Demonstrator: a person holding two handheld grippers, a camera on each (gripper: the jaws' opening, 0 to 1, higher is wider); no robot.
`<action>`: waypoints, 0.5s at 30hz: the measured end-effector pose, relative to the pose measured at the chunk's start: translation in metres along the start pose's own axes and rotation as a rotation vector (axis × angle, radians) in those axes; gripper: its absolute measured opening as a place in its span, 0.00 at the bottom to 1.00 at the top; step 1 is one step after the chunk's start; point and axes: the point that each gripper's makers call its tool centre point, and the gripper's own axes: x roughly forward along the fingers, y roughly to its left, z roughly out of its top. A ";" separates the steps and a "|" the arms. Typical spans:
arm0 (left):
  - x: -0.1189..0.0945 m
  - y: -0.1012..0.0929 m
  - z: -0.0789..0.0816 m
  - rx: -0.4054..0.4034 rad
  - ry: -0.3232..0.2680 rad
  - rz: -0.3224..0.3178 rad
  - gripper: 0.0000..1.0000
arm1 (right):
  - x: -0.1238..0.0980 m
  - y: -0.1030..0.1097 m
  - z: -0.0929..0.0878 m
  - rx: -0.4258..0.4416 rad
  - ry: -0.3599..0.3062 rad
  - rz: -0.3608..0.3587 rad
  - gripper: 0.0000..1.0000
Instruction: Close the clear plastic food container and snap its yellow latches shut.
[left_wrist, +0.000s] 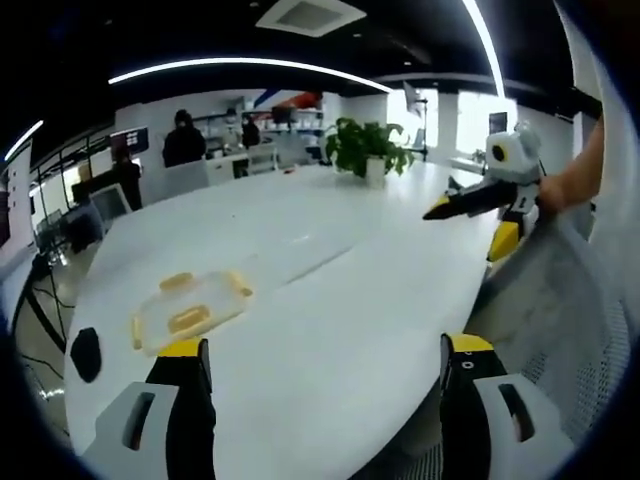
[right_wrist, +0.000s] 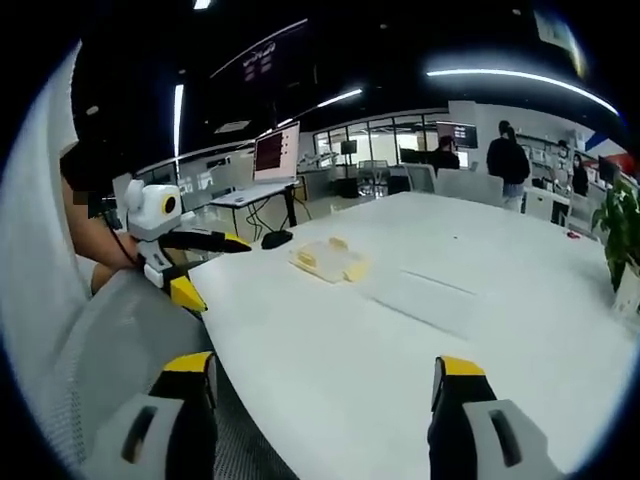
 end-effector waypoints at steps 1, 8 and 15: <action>0.000 0.000 0.001 0.000 -0.003 0.000 0.94 | 0.000 0.000 0.001 0.002 -0.001 0.000 0.88; -0.001 0.000 0.004 0.005 -0.012 -0.005 0.94 | 0.001 0.001 0.000 -0.011 0.019 0.002 0.89; -0.003 -0.002 0.006 0.007 -0.011 -0.027 0.93 | 0.006 0.004 0.000 -0.041 0.051 0.024 0.89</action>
